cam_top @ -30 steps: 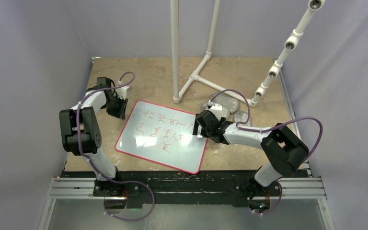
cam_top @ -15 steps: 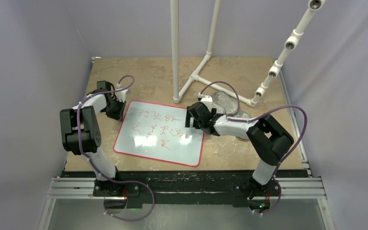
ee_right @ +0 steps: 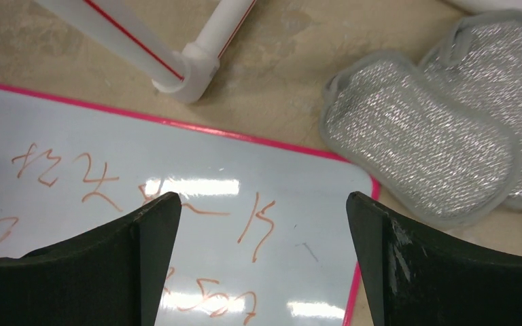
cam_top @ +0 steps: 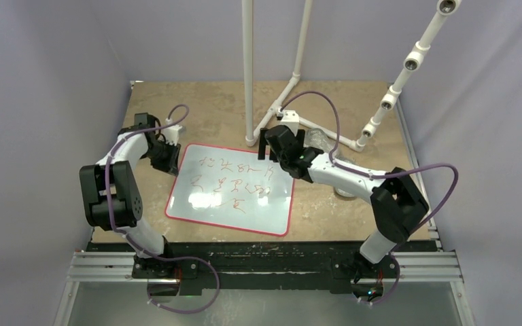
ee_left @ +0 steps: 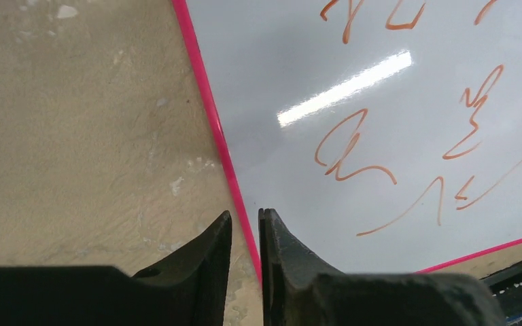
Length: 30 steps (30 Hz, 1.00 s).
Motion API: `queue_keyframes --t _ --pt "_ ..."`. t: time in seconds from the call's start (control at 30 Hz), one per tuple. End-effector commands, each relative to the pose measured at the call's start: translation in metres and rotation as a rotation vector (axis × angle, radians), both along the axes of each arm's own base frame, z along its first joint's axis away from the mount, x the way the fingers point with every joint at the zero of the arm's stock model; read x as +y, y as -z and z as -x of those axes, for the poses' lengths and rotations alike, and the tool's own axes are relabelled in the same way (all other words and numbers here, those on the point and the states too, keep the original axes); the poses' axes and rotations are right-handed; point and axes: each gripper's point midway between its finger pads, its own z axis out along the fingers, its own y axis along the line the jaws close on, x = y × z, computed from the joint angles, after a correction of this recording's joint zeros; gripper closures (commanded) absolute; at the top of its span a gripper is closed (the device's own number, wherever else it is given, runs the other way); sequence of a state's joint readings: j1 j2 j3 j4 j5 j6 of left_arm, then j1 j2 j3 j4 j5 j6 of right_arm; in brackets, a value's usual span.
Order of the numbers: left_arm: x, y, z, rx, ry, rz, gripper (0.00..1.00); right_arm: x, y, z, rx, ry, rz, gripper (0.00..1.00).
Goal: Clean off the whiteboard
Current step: Move the whiteboard to the center of the board, then pick up the whiteboard eraser from the center of the board.
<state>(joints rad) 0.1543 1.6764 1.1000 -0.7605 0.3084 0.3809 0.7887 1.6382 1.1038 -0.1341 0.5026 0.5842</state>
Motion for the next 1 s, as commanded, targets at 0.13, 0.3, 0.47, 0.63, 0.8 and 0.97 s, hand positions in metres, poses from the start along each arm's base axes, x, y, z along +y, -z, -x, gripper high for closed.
queue_keyframes --t 0.13,0.3,0.47,0.63,0.8,0.97 --pt "-0.005 -0.05 -0.027 -0.122 -0.024 0.027 0.66 -0.038 -0.014 -0.049 -0.08 0.131 0.151 0.21" --pt "-0.002 -0.044 -0.04 -0.169 -0.043 0.02 0.57 -0.026 -0.002 -0.071 -0.065 0.122 0.182 0.3" --pt "0.013 -0.048 -0.05 -0.196 -0.105 -0.05 0.15 -0.03 0.006 -0.094 -0.049 0.145 0.163 0.37" --pt "0.03 -0.077 -0.065 -0.327 -0.16 -0.133 0.02 -0.03 0.013 -0.107 -0.027 0.143 0.153 0.48" --pt "0.034 -0.088 -0.07 -0.362 -0.196 -0.144 0.01 -0.027 0.026 -0.103 0.009 0.133 0.153 0.49" --pt "0.032 -0.09 -0.076 -0.379 -0.218 -0.115 0.01 -0.028 0.037 -0.099 0.044 0.13 0.161 0.45"
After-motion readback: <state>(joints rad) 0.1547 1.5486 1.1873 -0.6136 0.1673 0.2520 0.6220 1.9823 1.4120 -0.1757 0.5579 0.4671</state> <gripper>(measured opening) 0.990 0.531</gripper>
